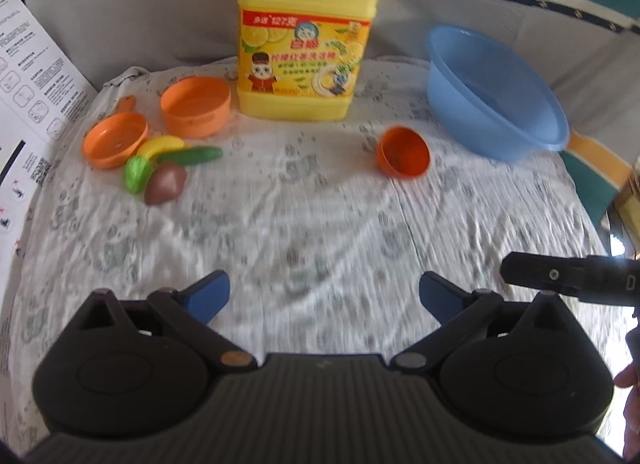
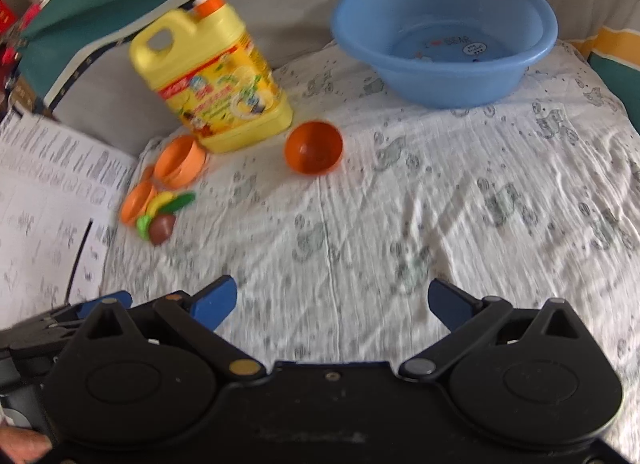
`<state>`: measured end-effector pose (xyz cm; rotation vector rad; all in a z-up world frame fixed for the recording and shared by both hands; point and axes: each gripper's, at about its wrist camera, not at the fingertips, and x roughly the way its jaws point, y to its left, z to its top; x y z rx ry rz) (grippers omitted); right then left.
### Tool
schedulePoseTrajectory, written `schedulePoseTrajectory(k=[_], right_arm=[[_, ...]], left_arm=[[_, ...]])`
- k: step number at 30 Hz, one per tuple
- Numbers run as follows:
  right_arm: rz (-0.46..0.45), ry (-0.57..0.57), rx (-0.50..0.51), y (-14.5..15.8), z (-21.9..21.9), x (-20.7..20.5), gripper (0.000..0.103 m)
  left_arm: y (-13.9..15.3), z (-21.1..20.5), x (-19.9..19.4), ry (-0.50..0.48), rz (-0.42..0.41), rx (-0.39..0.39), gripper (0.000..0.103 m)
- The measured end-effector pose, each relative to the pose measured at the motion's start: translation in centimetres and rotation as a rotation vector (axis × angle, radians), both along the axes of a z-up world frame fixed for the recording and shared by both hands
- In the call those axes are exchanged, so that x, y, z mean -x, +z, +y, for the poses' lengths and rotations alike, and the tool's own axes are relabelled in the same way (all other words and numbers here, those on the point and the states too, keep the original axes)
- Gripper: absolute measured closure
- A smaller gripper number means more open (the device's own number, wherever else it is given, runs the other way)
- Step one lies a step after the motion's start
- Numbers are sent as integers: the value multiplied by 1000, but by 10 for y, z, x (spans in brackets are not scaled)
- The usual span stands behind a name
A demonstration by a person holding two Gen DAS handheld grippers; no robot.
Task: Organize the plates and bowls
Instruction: 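Move both grippers to the small orange bowl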
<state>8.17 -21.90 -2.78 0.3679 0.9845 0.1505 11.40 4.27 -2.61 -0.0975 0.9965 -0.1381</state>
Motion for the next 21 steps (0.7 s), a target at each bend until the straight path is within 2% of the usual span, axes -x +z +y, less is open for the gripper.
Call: schedulePoseTrajectory(k=[8,15,21], right_arm=[[6,-79,-75,-2,-17,-58,0],[8,-109,-74,-19,-15,-99,0],[-1,-116,-58,-28,-13,-118,7]], left_arm=[[-15,-2,-61,62,1,22,0],[-36,-20,-94,62,9,35,0],[-51,-36,-115,53,24,36,0]])
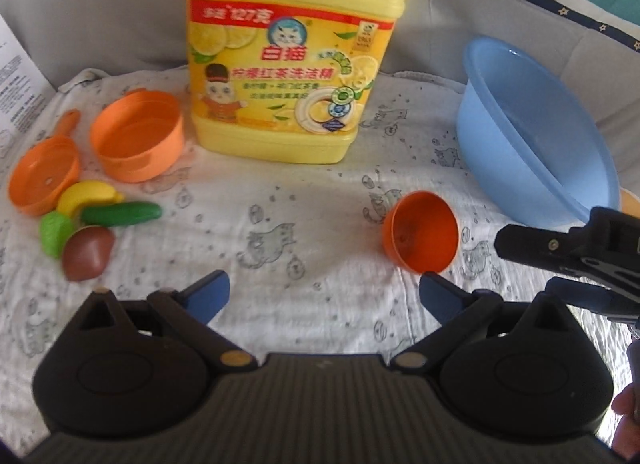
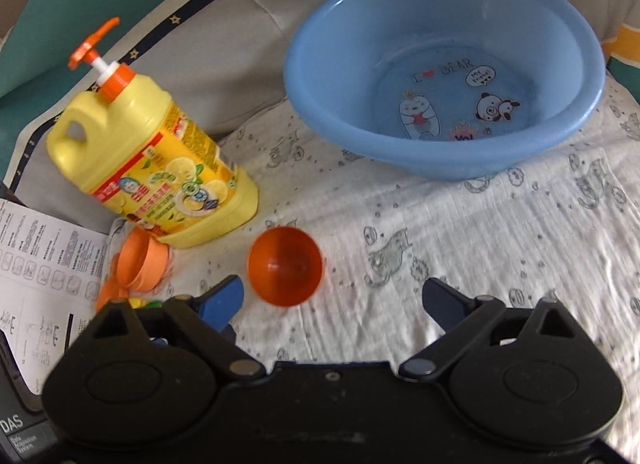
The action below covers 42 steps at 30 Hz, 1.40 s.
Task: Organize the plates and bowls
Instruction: 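Move both grippers to the small orange bowl, then close the right gripper on the orange bowl rim while the left gripper grips it too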
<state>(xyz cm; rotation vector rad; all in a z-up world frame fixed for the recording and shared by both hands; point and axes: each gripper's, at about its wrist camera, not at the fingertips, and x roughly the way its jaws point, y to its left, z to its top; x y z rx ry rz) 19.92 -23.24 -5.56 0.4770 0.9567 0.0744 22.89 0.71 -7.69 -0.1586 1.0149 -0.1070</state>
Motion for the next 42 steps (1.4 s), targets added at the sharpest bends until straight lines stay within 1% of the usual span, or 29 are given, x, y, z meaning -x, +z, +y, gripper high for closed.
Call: schedulePoseTrajectory(k=[4,7,10,12,15,16,17,20,21,23,25,26,29,31,33,34,36,37,38,39,40,42], right_arm=[[4,2,-9,-7,1,-10,13],[0,9,-24,-11,2,-14,15],[-20,18,-33,-14,2,-17,23],[-25,14,-31,-16,1,-19,25],[-28,19,-39,-18,0,-22,30],[-29,24,-37,-19,1,-22,33],[-32,31,-35,-19,2,-22,37],[-48,42,-30,-20,7,-25,42],[-54,43,-28,-20,9,-25,43],[-58,54,-32,-21,13,-29,53],[-56,77,-51,-23,17,-32,57],[-58,86,-51,-23,19,-33,59],[-71,107,-36,-25,26,-37,60],[-68,126,-36,-27,29,-40,60],[-69,137,-25,-28,32,-42,60],[-68,141,-22,-28,33,-43,63],[-64,133,1,-29,33,-42,73],[-58,131,10,-30,34,-42,82],[-51,132,7,-32,34,-42,88],[-46,133,1,-34,34,-42,89],[-46,132,5,-35,35,-41,90],[-52,133,21,-35,38,-39,90]], left_arm=[[-7,-6,-11,-4,6,1,0],[-10,-12,-18,-11,6,0,0],[-13,-17,-24,-18,-1,-8,1],[-16,-21,-27,-24,-10,-28,2],[-21,-22,-34,-22,-10,-52,4],[-23,-22,-36,-16,-10,-60,4],[-25,-20,-37,-10,-10,-64,5],[-27,-16,-40,-2,-7,-62,5],[-28,-16,-40,-5,-9,-67,6],[-29,-16,-40,-12,-18,-89,9],[-30,-16,-41,-13,-24,-111,14],[-31,-16,-42,-8,-27,-120,18],[-32,-15,-43,-6,-27,-106,22],[-31,-16,-43,-19,-35,-97,27],[-31,-19,-42,-38,-44,-104,35],[-31,-20,-41,-47,-45,-100,38],[-33,-22,-41,-64,-40,-86,50],[-34,-22,-41,-74,-37,-80,55],[-34,-23,-41,-88,-36,-70,63],[-34,-25,-41,-100,-39,-63,70],[-34,-26,-41,-112,-40,-58,73],[-34,-29,-40,-141,-34,-38,91]])
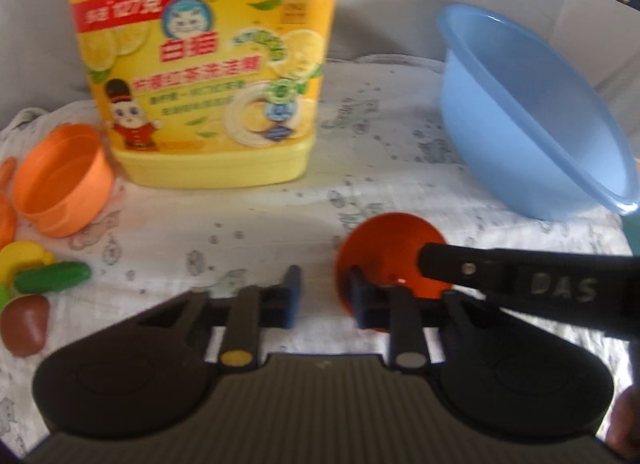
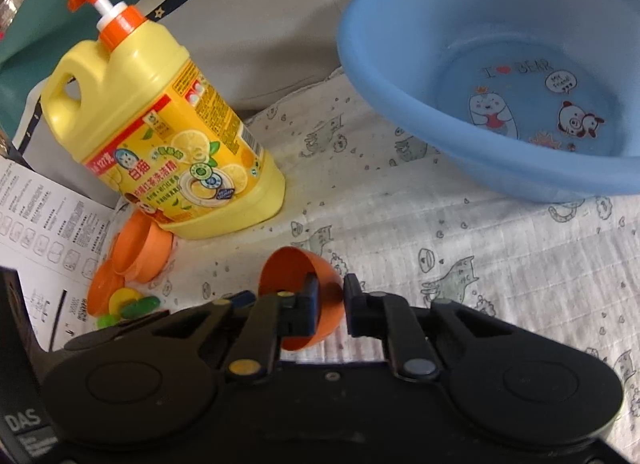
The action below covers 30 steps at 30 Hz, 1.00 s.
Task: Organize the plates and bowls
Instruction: 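Close the right gripper on the orange bowl rim while the left gripper grips it too, then lift the orange bowl with both grippers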
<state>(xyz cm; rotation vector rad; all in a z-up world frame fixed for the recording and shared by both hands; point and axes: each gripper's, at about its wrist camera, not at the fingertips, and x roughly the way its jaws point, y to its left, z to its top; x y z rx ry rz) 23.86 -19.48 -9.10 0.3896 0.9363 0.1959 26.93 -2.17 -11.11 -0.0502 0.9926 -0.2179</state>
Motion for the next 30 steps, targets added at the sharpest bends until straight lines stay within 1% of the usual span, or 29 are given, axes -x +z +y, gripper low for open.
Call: schedulePoseTrajectory(k=[1,5,14,23,30], right_arm=[[1,3,-3,0,2,1,91],[6,5,6,0,6,5,91],[33,35,-6,4,23,27,91],[46,82,-20,26,40,75,91],[39,112,-41,46,49,125,91]], left_arm=[[-1,-2,0,-11,7,9,93],[-1,-2,4,-11,15,2,93],[5,16,28,13,53,-1,93],[31,38,85,26,71,2,92],[57,54,139,51,69,14,92]])
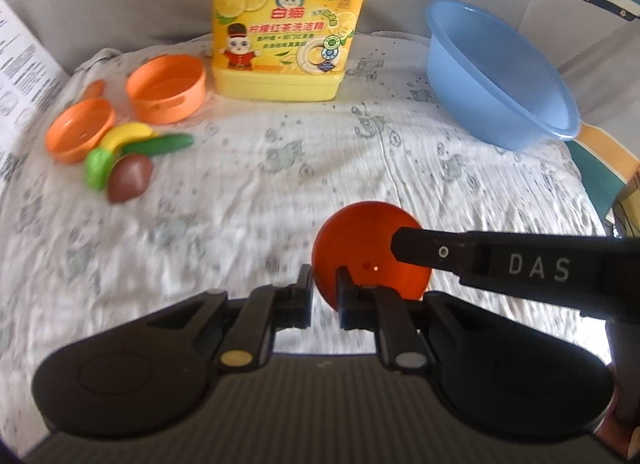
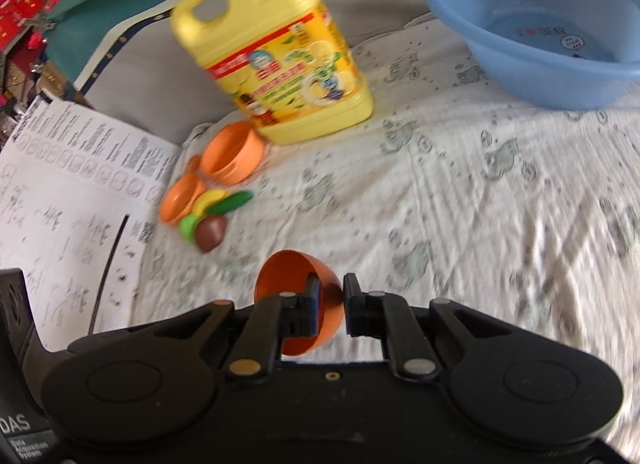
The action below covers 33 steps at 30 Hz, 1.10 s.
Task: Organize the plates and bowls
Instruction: 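Lift the orange bowl with both grippers, then carry the orange bowl with both grippers and lower it into the clear bowl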
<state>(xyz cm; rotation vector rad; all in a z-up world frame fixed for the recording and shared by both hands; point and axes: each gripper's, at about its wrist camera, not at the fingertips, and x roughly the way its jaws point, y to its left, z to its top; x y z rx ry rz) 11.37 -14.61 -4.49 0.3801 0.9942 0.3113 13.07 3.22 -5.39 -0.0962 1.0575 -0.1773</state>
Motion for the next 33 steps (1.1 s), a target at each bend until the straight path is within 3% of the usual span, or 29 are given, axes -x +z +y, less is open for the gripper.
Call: schedulePoseTrajectory(k=[15,26,33], right_arm=[[-26,13,-32,31,-10,99,91],[9,-13,-32,18,-41,154,91],[55,-26,-37,0,-50,168,91]], left_arm=[[39,2,104,-4,-37,32,90],[30,-22,147,-60,-6,46,89],[16,-35,160,-98,21,7,89]])
